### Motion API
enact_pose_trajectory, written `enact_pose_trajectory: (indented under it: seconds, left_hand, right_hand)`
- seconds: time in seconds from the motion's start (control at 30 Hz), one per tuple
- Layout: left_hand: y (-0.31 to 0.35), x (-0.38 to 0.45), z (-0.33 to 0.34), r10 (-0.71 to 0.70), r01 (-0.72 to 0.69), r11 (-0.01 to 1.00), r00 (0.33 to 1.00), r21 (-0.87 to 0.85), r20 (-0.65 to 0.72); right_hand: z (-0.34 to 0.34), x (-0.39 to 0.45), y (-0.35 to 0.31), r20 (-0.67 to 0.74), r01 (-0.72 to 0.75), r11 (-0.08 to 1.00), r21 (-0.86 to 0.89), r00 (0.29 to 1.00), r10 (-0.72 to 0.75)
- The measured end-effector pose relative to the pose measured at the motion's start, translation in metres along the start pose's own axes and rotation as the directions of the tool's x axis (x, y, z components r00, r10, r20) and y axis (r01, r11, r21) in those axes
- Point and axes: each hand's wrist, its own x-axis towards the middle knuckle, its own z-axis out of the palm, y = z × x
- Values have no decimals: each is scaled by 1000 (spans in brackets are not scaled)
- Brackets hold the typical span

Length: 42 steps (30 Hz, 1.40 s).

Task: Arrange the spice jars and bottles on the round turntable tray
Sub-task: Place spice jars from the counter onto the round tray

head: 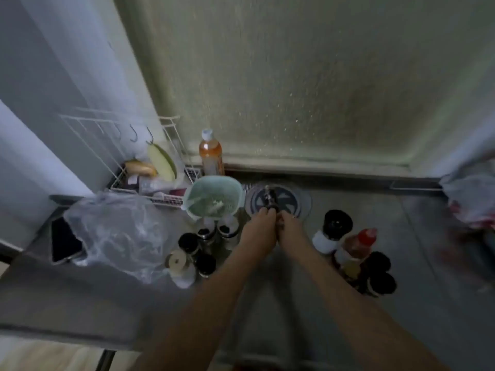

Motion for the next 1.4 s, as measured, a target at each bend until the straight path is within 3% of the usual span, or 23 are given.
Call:
enact_pose_trajectory:
  seconds: [0.03, 0.13, 0.4, 0.77, 1.0, 1.23, 1.3, 1.4]
  left_hand:
    - [-5, -1, 11, -10, 10, 999, 1000, 33, 12]
    - [-25, 2, 45, 71, -64, 996, 989, 55, -127]
    - [-61, 22, 97, 248, -227, 969, 868, 100, -430]
    - [-68, -4, 104, 312, -303, 948, 832, 97, -458]
    - [-57, -99, 114, 387, -354, 922, 835, 156, -391]
    - [-50, -162, 113, 422, -392, 906, 800, 161, -426]
    - [-55, -174, 109, 414, -386, 907, 758, 166, -504]
    - [-75, -183, 98, 262, -248, 960, 621, 132, -739]
  right_hand:
    - [10, 4, 11, -31, -10, 998, -65, 999, 8]
    - [35, 17, 40, -152, -11, 970, -244, 988, -27]
    - [78, 34, 86, -372, 143, 936, -322, 890, -264]
    - [91, 5, 95, -425, 248, 889, -386, 807, -410]
    - [108, -86, 100, -427, 316, 872, -373, 776, -464]
    - [119, -137, 102, -438, 341, 871, -353, 763, -476]
    - [118, -143, 103, -433, 353, 870, -344, 763, -480]
    - [116, -146, 102, -438, 333, 887, -319, 778, -450]
